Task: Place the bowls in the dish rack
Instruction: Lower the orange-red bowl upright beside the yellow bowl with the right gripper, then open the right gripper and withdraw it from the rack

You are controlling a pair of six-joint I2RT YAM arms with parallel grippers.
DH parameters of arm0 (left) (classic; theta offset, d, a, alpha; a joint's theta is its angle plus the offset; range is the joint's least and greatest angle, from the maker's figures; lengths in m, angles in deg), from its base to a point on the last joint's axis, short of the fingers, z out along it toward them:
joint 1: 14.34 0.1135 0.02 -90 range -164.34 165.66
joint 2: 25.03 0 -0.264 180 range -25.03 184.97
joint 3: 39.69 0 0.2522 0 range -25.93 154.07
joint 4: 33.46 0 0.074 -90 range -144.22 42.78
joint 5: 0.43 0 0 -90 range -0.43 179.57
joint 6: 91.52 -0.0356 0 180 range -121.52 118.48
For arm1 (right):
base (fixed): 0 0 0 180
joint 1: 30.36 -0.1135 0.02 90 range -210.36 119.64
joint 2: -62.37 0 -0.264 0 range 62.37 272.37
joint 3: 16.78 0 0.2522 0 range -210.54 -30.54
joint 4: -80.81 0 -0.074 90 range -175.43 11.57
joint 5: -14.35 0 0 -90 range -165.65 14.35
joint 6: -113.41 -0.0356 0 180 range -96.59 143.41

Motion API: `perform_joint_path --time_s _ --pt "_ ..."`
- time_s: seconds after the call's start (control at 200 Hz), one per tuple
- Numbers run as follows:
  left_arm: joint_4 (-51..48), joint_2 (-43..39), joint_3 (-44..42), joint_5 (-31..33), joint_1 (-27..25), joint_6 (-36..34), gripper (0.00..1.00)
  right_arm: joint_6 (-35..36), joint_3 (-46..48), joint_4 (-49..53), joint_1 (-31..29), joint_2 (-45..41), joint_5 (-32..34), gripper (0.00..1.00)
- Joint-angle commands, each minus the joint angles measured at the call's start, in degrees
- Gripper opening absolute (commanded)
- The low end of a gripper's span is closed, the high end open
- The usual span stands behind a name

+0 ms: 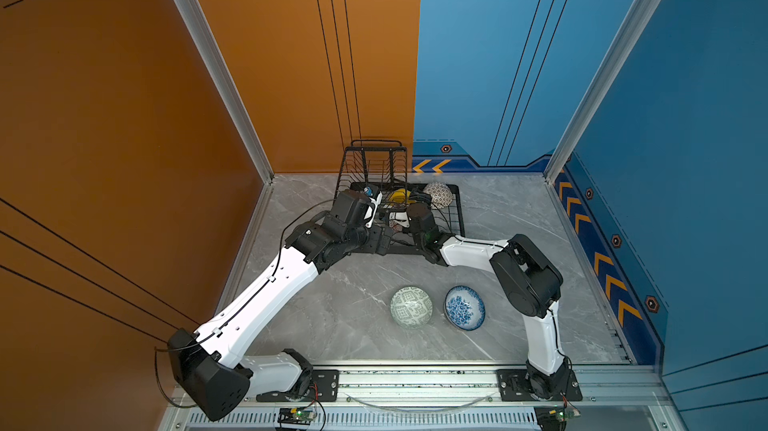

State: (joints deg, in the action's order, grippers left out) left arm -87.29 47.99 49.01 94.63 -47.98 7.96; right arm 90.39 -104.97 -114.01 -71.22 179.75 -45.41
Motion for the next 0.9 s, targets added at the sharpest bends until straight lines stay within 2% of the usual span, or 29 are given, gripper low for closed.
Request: perform_joint_path --time_s 0.0,0.24,0.531,0.856,0.896 --pt "0.4 -1.4 -0.5 -0.2 0.1 0.7 0.98 -4.3 0.4 5.1 0.3 -4.0 -0.1 1.0" --pt "0.4 -1.5 -0.6 -0.2 -0.1 0.7 0.98 -7.0 -2.0 15.4 0.3 -5.0 2.3 1.0" --pt "0.4 -2.0 -0.8 0.1 -0.3 0.7 0.98 -10.7 -9.2 29.3 0.2 -2.9 6.6 1.0" --pt "0.4 -2.5 -1.2 0.3 -0.4 0.8 0.98 -12.4 -9.8 33.8 0.2 -3.1 8.0 1.0" --pt "0.4 -2.4 -1.1 0.2 -0.4 0.7 0.98 -12.5 -9.5 34.1 2.1 -3.5 8.0 1.0"
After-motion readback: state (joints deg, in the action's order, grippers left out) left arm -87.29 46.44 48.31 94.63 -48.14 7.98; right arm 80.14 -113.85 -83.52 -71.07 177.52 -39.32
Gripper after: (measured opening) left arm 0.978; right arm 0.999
